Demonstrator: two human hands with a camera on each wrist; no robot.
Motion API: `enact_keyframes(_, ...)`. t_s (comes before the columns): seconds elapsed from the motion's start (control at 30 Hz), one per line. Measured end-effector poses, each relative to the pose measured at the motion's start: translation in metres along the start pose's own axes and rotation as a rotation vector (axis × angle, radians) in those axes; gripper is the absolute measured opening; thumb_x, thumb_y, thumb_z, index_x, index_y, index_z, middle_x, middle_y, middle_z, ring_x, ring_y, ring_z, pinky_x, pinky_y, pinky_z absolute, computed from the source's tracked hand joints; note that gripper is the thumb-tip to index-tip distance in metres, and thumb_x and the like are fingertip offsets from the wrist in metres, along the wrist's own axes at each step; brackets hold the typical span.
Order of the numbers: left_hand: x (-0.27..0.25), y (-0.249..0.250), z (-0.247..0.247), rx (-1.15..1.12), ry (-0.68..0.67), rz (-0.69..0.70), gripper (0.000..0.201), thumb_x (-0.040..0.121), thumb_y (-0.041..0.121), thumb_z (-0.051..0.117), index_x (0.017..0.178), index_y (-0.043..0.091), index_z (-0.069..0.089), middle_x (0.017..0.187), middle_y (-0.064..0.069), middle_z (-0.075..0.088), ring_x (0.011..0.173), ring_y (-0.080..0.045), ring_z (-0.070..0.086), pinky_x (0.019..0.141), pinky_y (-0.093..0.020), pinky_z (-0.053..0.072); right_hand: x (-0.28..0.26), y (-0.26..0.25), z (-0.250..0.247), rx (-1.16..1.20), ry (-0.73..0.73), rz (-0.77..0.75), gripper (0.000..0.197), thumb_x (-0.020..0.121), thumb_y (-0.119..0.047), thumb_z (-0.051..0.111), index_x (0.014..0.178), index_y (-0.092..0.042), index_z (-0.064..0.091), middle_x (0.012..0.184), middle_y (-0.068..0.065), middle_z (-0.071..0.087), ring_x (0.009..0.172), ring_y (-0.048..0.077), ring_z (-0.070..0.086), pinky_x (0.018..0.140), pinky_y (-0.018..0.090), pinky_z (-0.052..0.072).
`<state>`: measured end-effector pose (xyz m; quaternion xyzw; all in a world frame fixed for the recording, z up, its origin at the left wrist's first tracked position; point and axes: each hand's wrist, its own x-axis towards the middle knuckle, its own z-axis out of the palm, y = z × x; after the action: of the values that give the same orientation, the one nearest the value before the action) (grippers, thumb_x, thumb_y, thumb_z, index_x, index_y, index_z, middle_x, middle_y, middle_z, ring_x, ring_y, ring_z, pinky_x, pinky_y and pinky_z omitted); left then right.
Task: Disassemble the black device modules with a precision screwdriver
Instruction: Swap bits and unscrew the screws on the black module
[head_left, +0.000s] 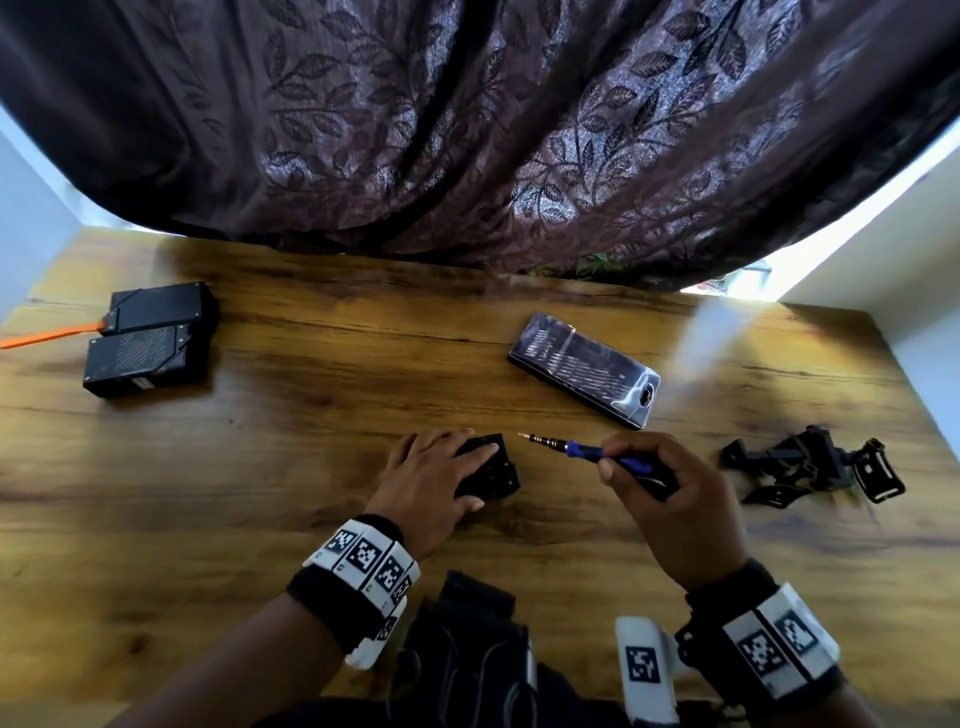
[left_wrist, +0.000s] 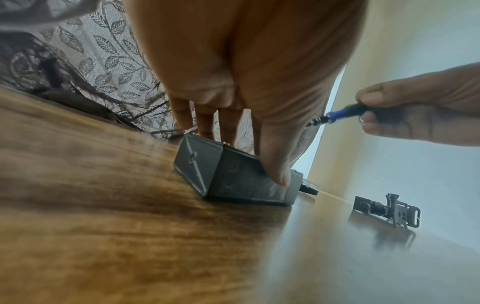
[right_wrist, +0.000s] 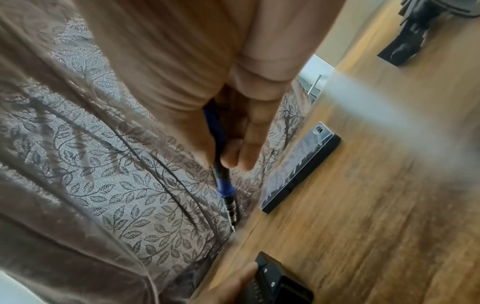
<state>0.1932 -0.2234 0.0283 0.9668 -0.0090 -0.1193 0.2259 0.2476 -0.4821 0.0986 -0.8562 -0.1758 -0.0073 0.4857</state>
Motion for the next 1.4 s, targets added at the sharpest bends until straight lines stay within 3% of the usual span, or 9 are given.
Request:
enact_keyframes(0.1,-0.001,0.0,0.0,0.013,-0.007,0.002,0.064,0.1,0.043,0.057,0.156,0.045,0.028,0.166,0.009,0.021,0.152,-0.016,0.009,0.123,-0.044,0.001,0.001,-0.001,0.005,0.031,-0.009,0.016,0.029,0.085,-0.008,0.078,0.108,-0.021,0.065,0.099,-0.008,0.074,0.091,0.011,0.072,0.079,0.019,0.056)
enact_keyframes(0.4,-0.003,0.002,0.006,0.11,-0.018,-0.033,0.055,0.105,0.041,0.046,0.151,0.059,0.023,0.168,0.01,0.01,0.149,-0.02,0.01,0.115,-0.055,0.008,0.003,0.002,0.019,-0.058,-0.046,-0.059,0.025,0.086,-0.002,0.075,0.101,-0.019,0.063,0.096,-0.009,0.071,0.092,0.005,0.069,0.078,0.011,0.052)
enact_keyframes(1.4,-0.003,0.003,0.009,0.244,-0.024,-0.022,0.06,0.105,0.038,0.042,0.152,0.058,0.01,0.168,0.002,0.008,0.147,-0.026,0.014,0.108,-0.057,0.011,0.007,0.0,0.023,-0.16,-0.094,-0.092,0.021,0.089,-0.012,0.073,0.102,-0.023,0.061,0.097,-0.012,0.07,0.09,0.005,0.069,0.078,0.025,0.058)
